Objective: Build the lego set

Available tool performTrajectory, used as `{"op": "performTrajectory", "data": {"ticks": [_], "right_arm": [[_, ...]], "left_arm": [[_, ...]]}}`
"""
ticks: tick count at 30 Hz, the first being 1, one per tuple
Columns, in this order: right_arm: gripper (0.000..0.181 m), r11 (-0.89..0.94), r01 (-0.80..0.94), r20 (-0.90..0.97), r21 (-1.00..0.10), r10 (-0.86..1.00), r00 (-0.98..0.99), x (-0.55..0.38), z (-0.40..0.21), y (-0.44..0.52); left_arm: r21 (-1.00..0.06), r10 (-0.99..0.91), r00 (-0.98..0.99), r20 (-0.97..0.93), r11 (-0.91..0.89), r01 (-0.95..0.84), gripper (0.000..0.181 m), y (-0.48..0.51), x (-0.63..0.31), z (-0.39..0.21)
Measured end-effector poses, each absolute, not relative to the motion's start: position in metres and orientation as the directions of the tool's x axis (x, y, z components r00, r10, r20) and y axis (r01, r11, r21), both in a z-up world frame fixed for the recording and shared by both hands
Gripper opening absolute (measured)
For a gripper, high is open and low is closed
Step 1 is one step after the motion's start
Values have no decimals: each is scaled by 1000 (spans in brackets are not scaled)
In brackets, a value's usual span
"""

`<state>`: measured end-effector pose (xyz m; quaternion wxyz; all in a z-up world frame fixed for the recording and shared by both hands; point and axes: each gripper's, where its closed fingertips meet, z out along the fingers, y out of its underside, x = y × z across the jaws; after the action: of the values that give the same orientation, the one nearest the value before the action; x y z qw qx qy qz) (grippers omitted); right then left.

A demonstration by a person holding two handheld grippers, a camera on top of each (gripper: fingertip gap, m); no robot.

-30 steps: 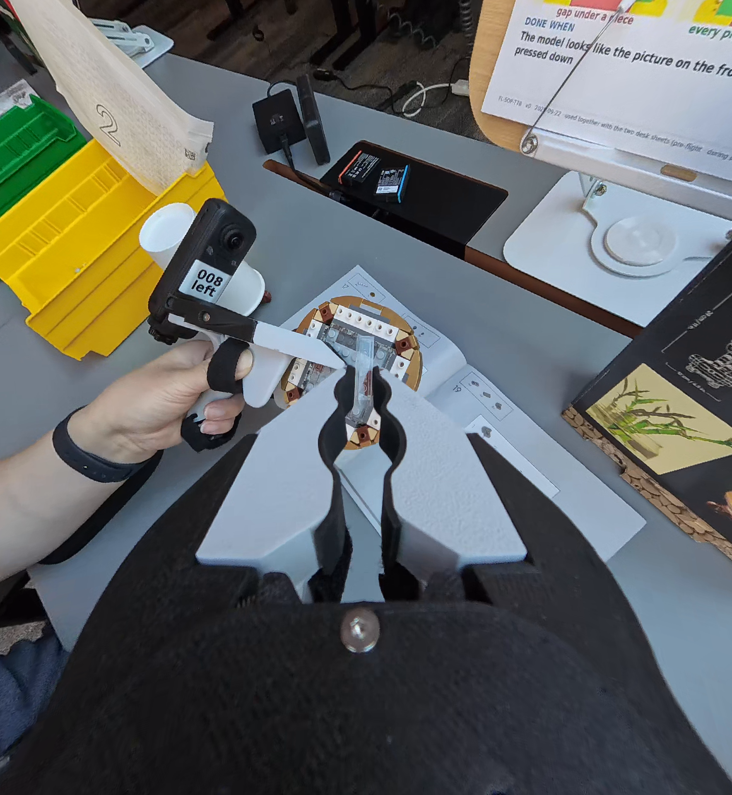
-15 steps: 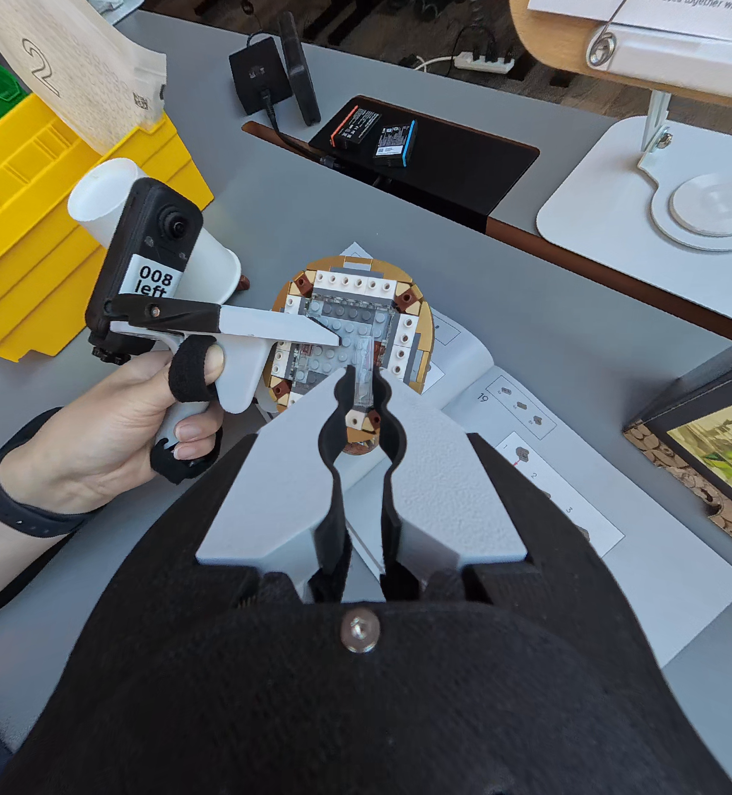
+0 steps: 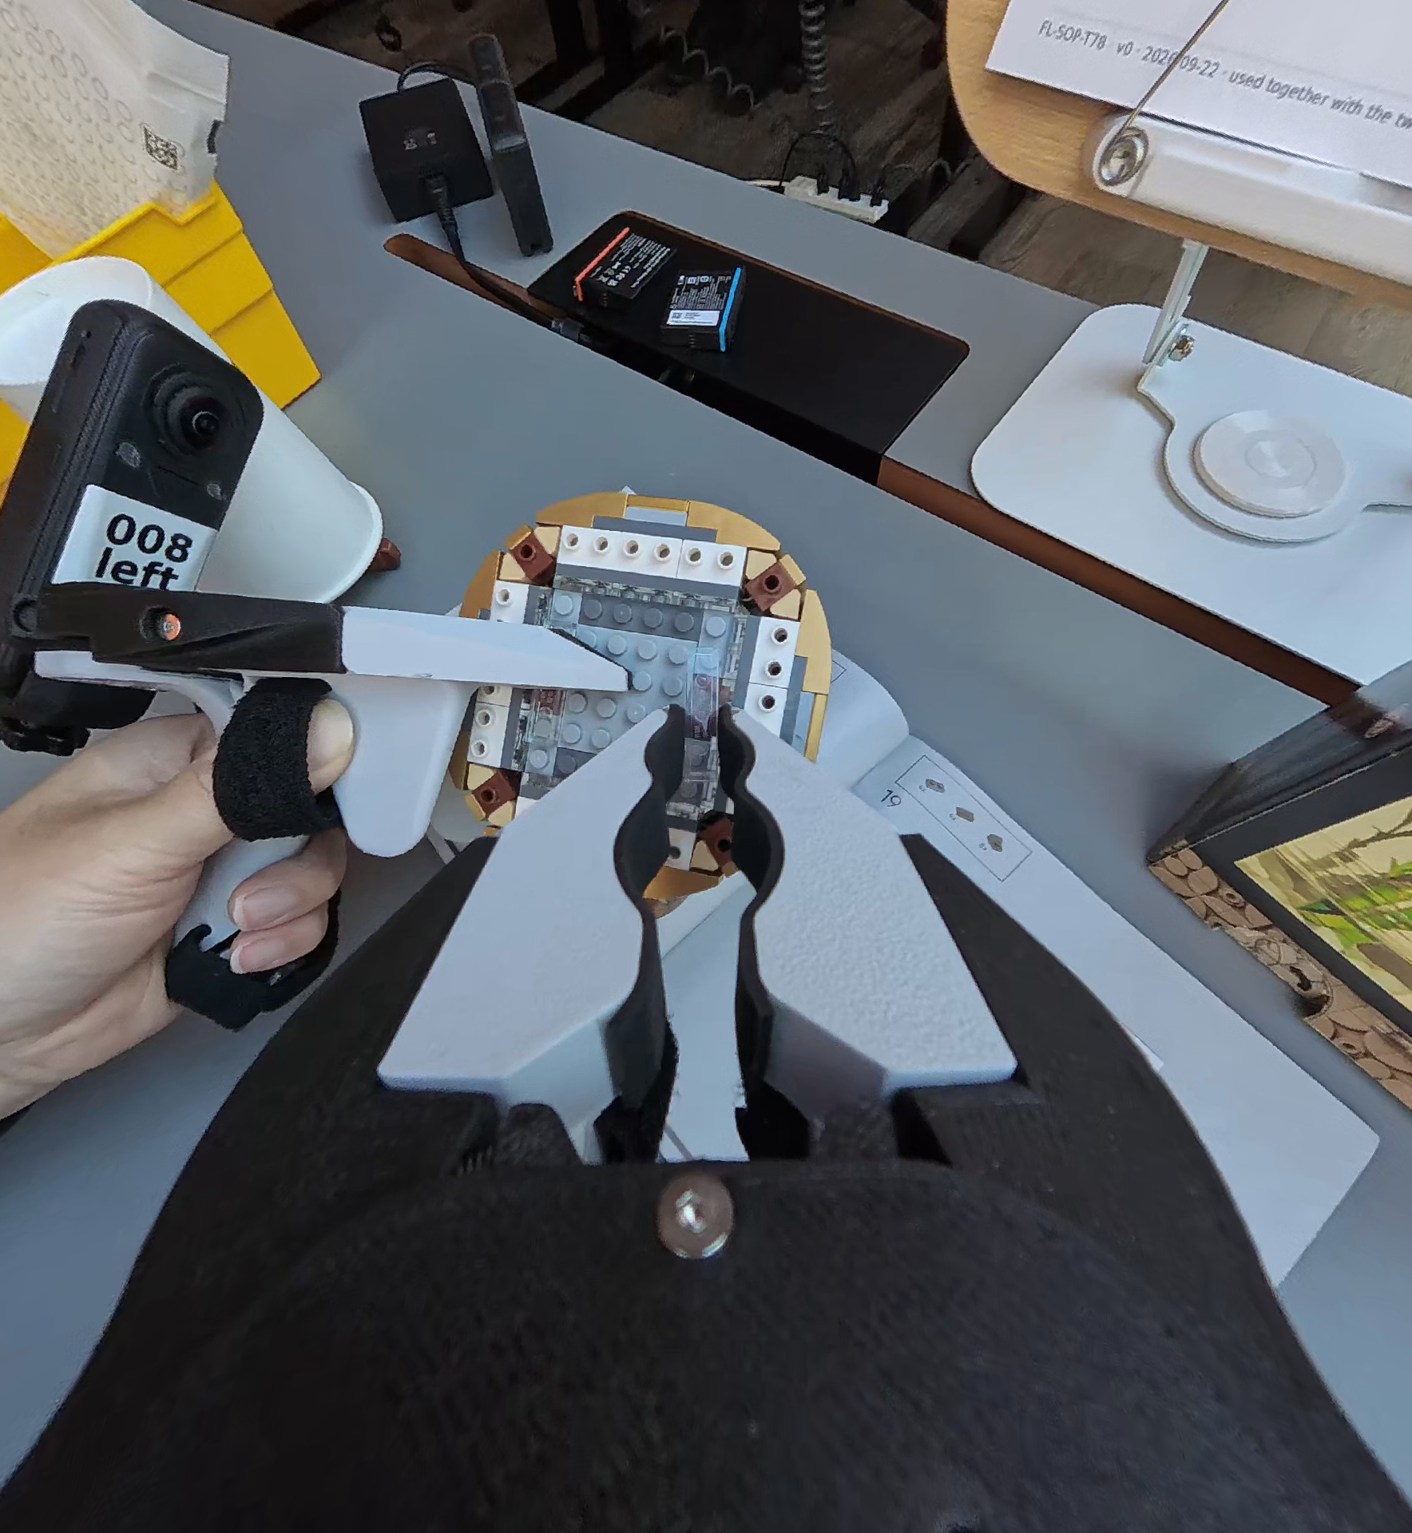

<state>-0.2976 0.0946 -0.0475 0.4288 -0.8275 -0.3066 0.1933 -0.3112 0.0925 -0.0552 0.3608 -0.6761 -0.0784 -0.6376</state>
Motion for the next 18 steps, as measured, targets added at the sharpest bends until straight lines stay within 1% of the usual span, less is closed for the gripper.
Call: {"op": "performTrajectory", "data": {"ticks": [3,7,11,13,15,18], "right_arm": [[6,-408,366,3,-837,664,748,-297,-47,97],[12,-418,369,-5,-830,667,745,-300,-52,96],[11,-403,382,6,-832,682,731,-301,-51,95],[16,-386,403,20,-830,700,714,-299,-49,96],[19,-327,443,49,-835,757,651,-296,-43,93],[25,-161,560,189,-813,836,515,-280,-35,90]], "left_arm": [[-367,-341,158,927,-730,577,19,92,-310,-57],[-359,-327,165,931,-730,581,19,93,-310,-61],[-320,-308,125,943,-743,588,19,92,-310,-61],[-292,-289,102,952,-755,587,19,92,-310,-62],[-253,-262,72,962,-771,584,19,91,-309,-63],[-196,-224,21,974,-801,565,19,85,-307,-64]]}}
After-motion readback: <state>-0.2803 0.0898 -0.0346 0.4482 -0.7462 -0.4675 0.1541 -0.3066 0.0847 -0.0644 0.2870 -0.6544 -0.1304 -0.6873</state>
